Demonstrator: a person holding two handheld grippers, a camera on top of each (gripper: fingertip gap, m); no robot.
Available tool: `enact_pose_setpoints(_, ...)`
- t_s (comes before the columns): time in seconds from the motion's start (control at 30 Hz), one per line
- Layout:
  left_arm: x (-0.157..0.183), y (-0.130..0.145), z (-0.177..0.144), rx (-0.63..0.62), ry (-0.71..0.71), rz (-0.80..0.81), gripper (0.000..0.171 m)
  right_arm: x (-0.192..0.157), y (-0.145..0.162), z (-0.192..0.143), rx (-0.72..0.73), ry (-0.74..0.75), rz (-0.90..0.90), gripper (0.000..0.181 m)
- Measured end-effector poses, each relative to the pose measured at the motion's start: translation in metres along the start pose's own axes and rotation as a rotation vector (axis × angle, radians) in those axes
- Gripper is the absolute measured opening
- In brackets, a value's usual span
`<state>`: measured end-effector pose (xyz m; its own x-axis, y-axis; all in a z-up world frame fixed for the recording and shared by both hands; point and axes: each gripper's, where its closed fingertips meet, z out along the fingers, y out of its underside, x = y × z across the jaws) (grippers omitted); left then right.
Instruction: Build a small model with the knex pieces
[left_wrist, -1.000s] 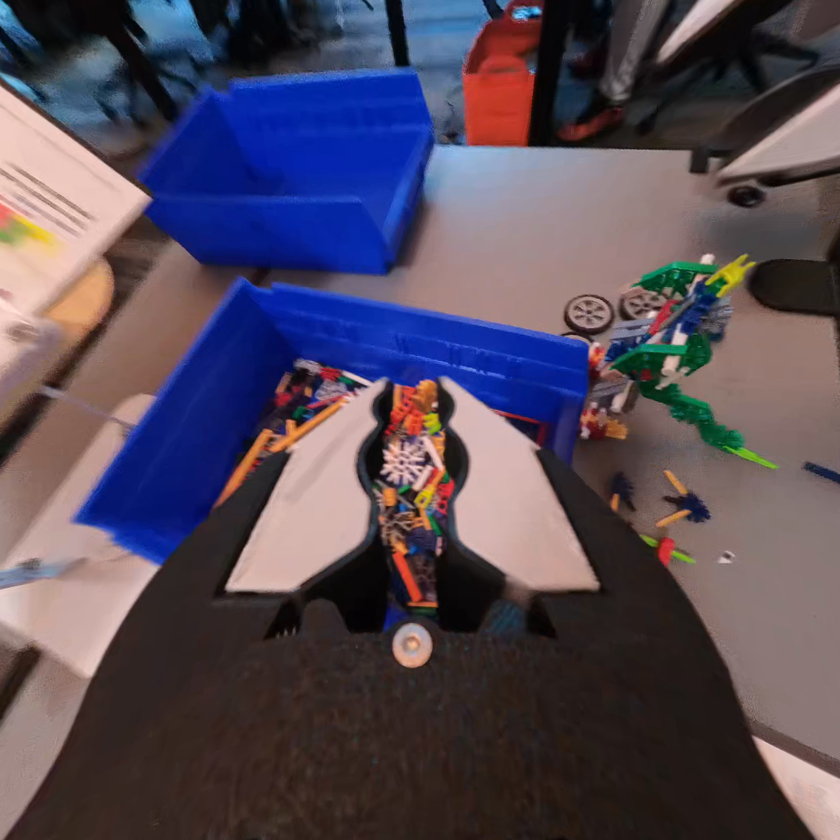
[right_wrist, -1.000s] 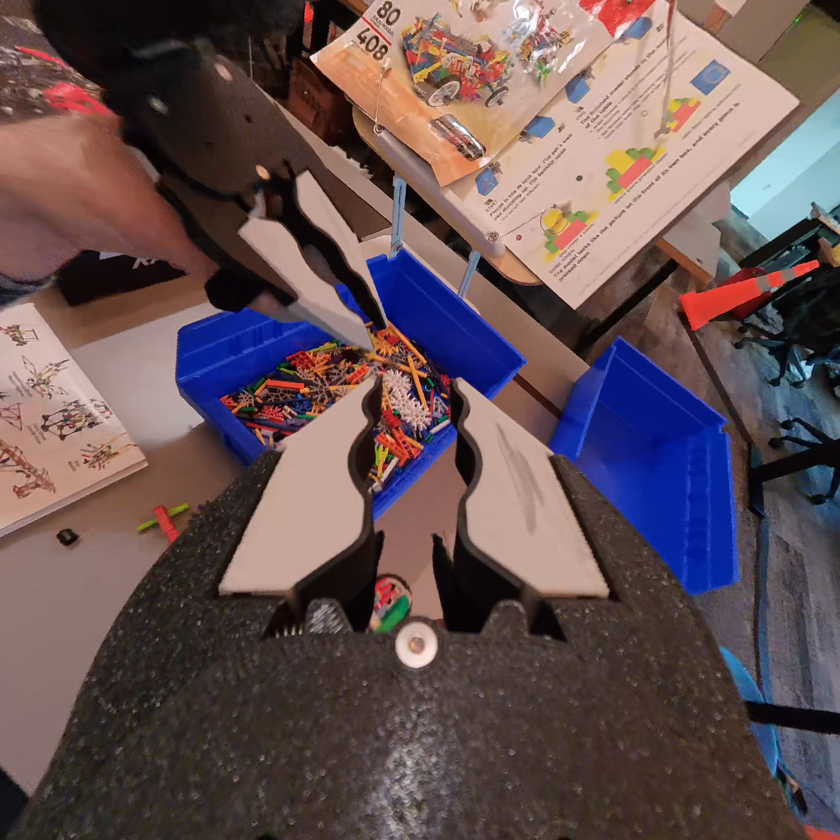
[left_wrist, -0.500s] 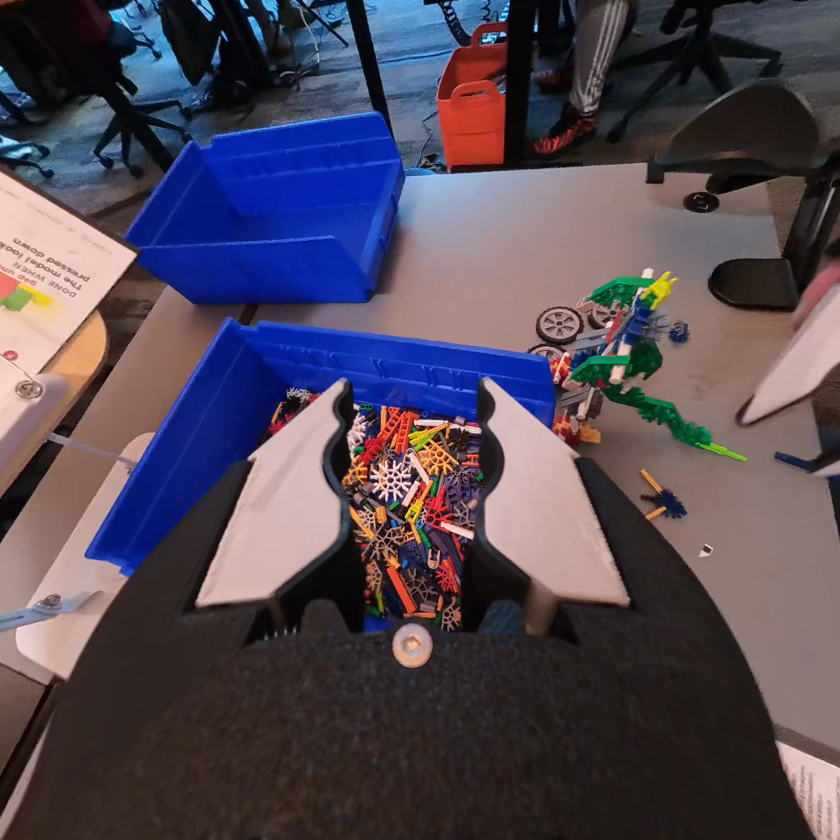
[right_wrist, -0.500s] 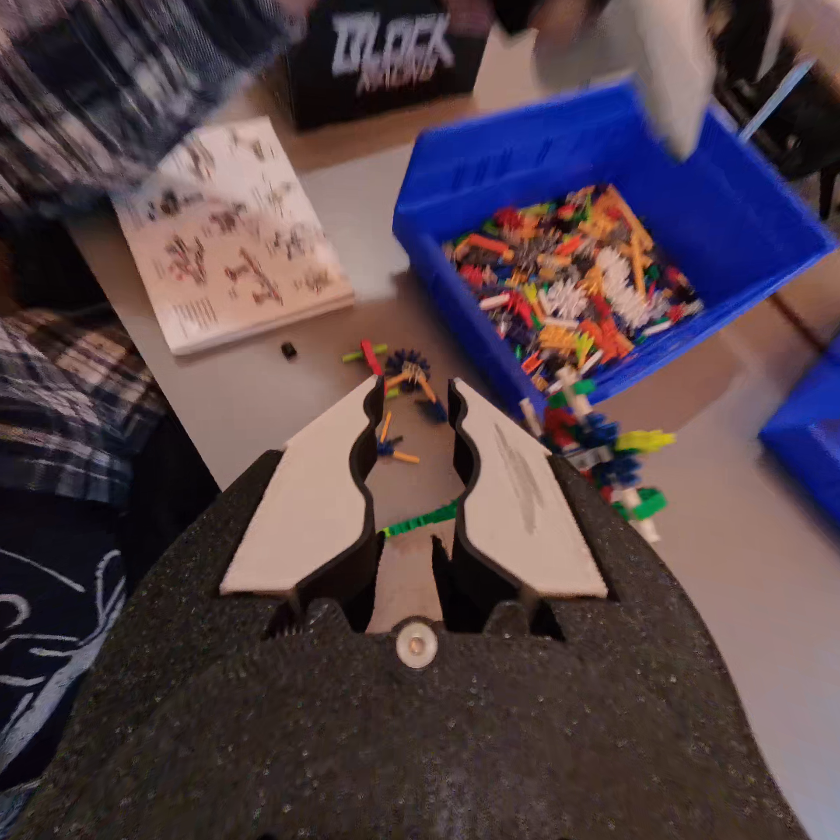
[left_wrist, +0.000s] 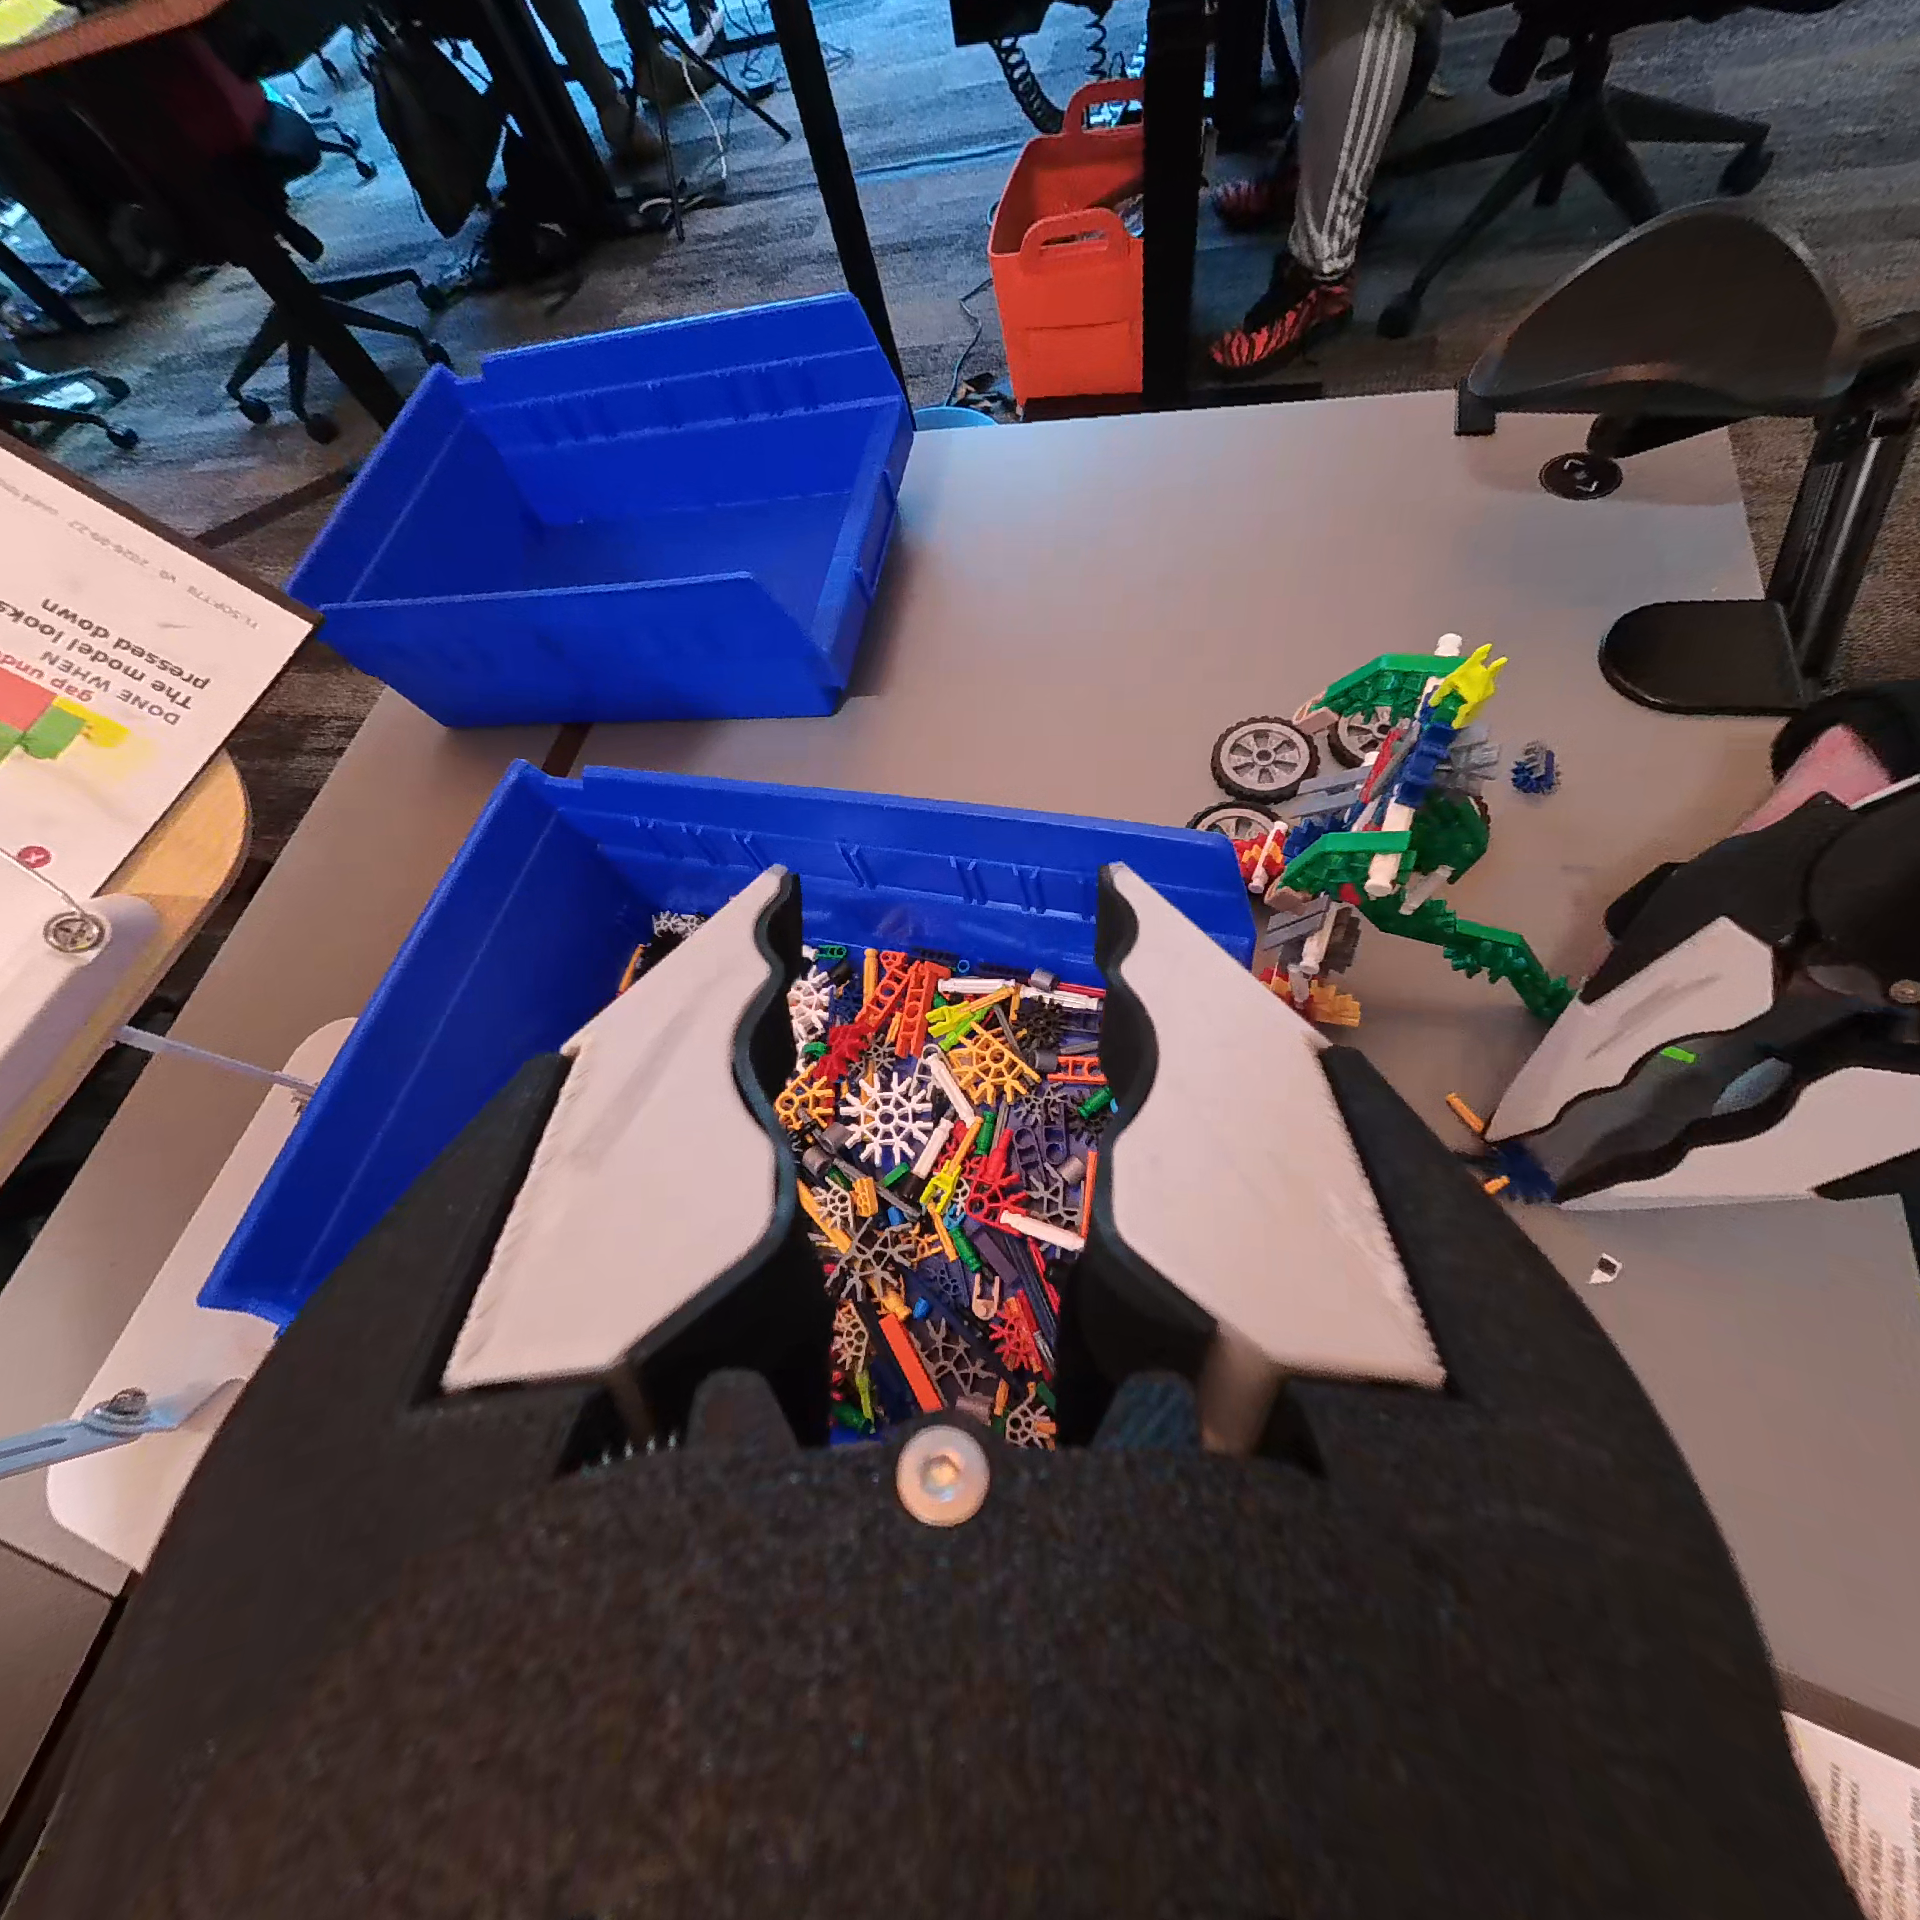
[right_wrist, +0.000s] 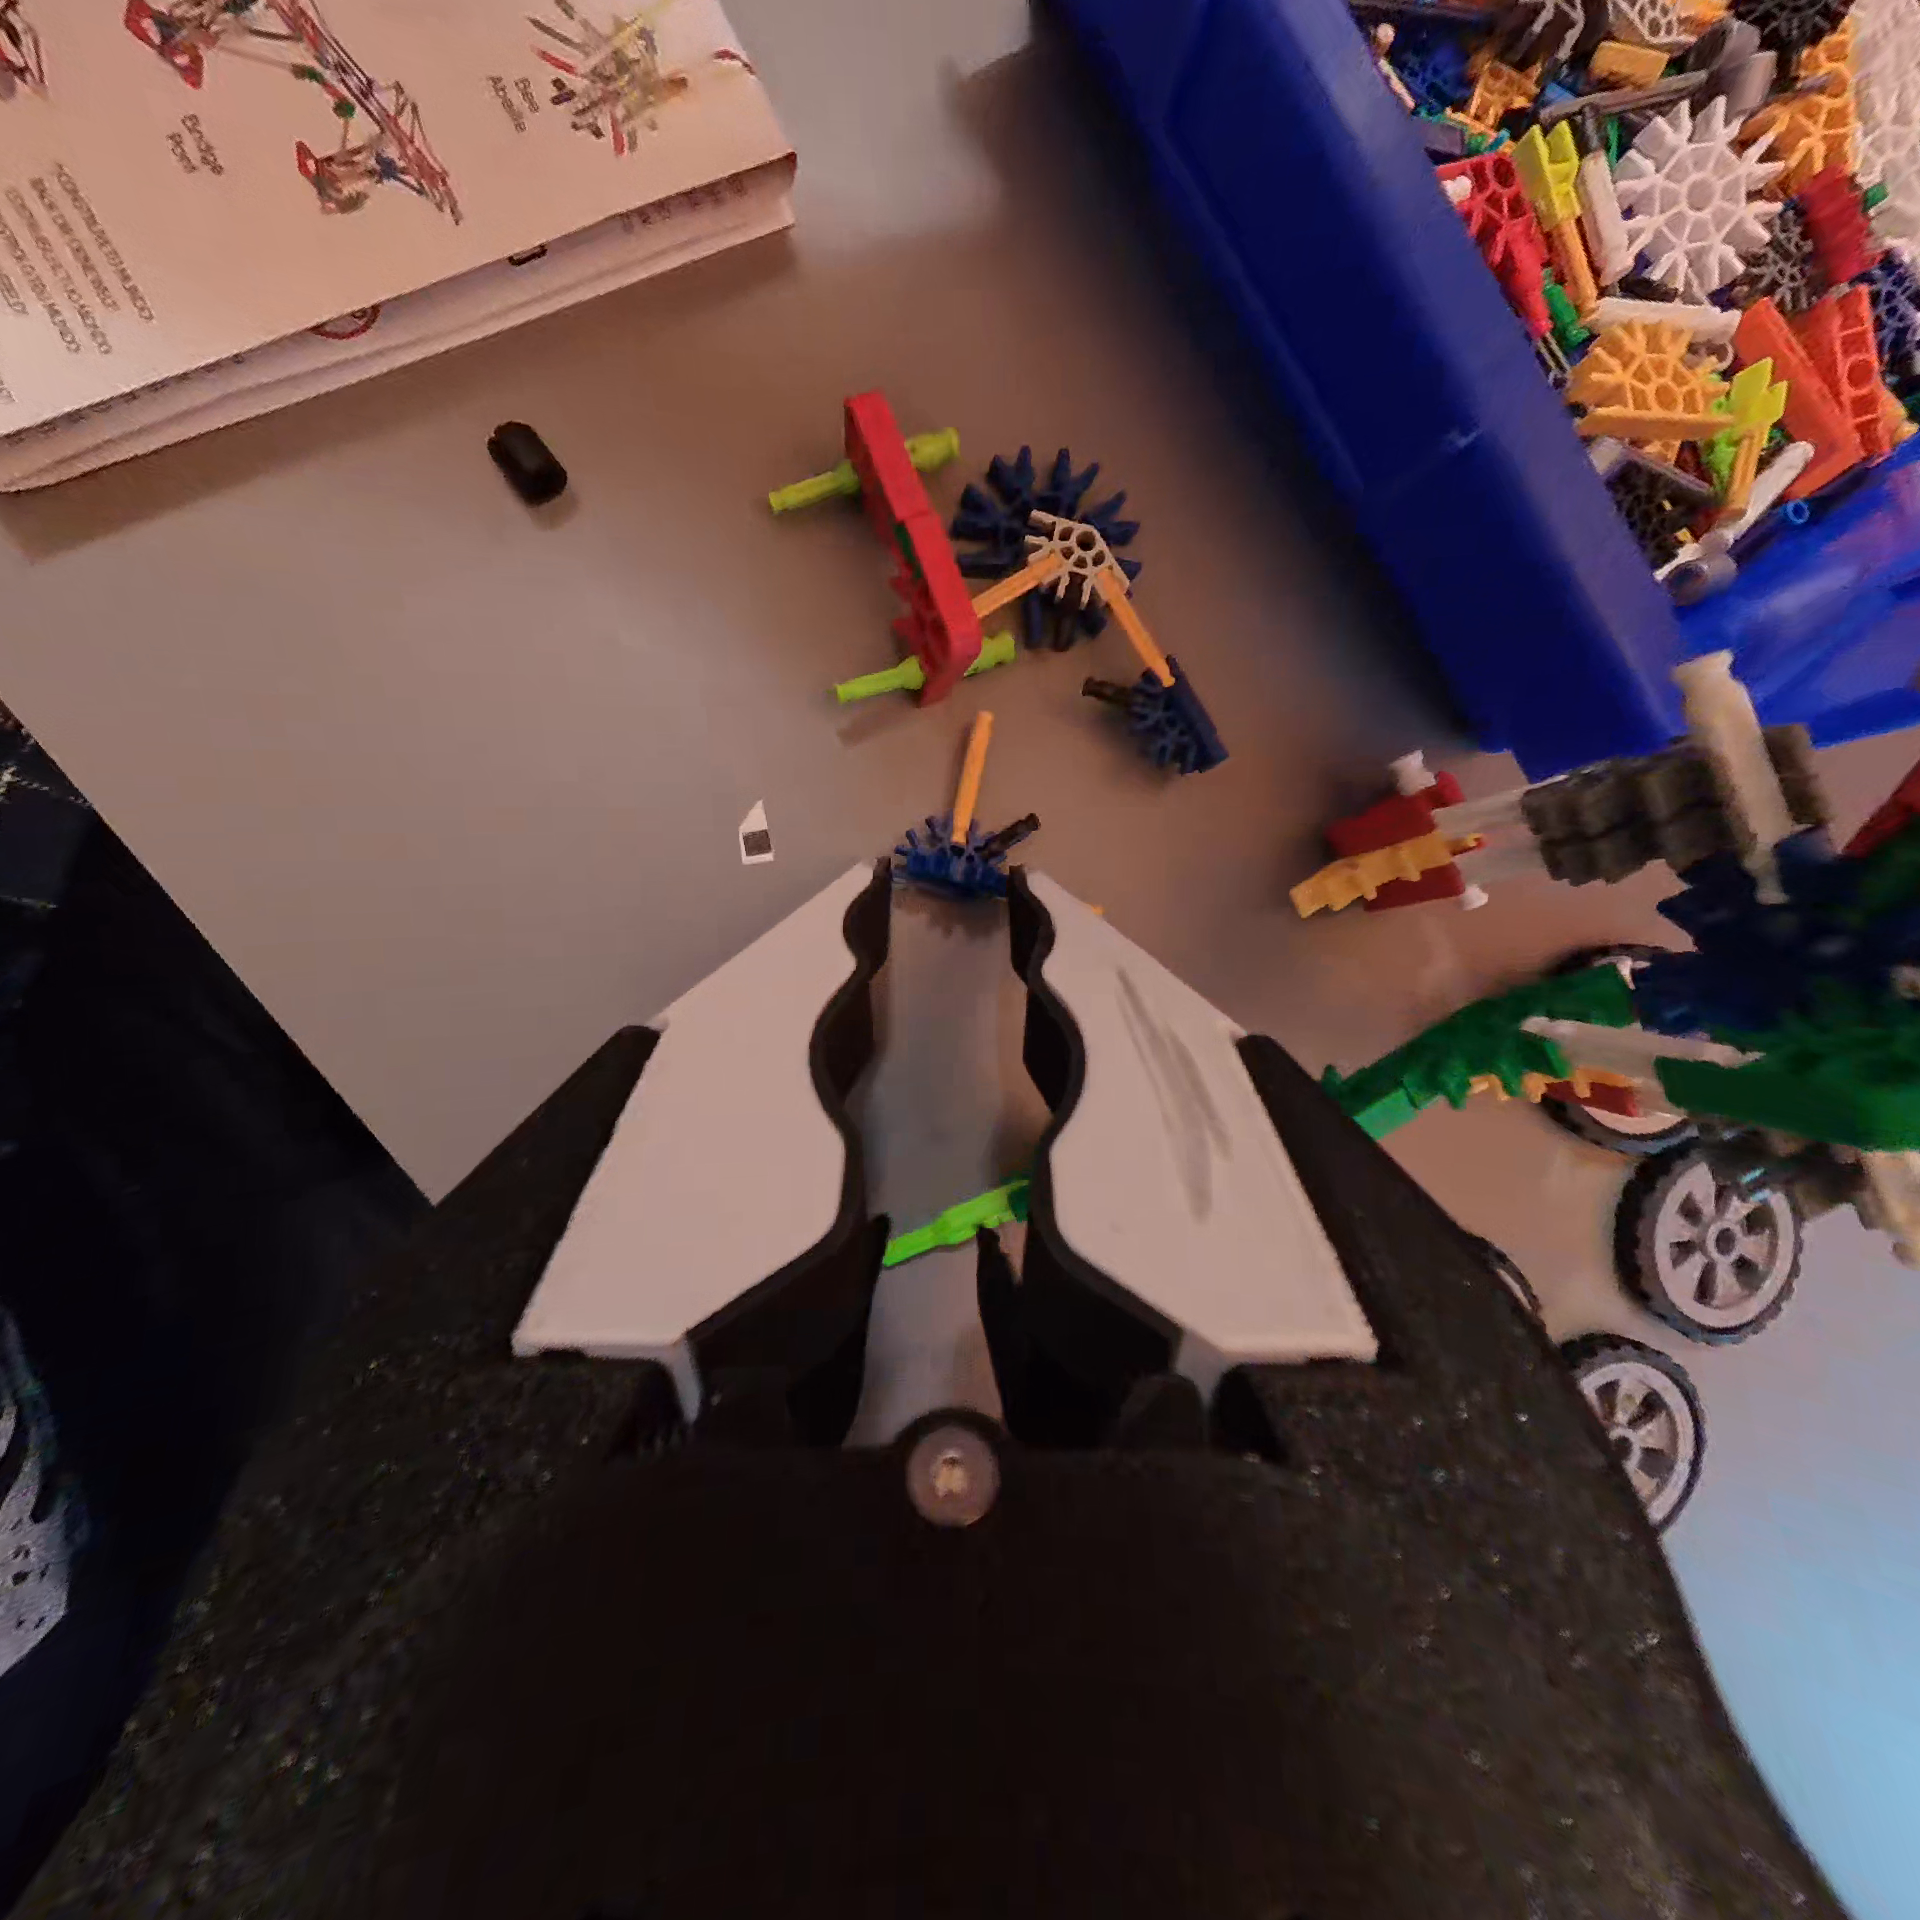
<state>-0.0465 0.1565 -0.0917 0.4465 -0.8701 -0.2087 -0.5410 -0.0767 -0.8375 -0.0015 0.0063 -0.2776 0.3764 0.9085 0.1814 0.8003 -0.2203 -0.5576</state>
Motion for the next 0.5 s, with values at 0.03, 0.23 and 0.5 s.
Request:
enact_pose_setpoints(0.03, -0.001, -0.001, 0.000, 0.004, -0.004, -0.001, 0.054, 0.001, 0.000, 0.000, -0.001, 0.006, -0.006, 0.022)
enact_pose_setpoints(0.23, 0.002, -0.003, -0.002, 0.013, 0.001, 0.007, 0.055, 0.010, -0.009, -0.009, 0.060, 0.031, 0.007, 0.021)
enact_pose_setpoints(0.5, 0.047, -0.013, -0.018, 0.087, 0.210, 0.176, 0.059, 0.028, -0.073, -0.098, 0.464, -0.019, 0.100, 0.021)
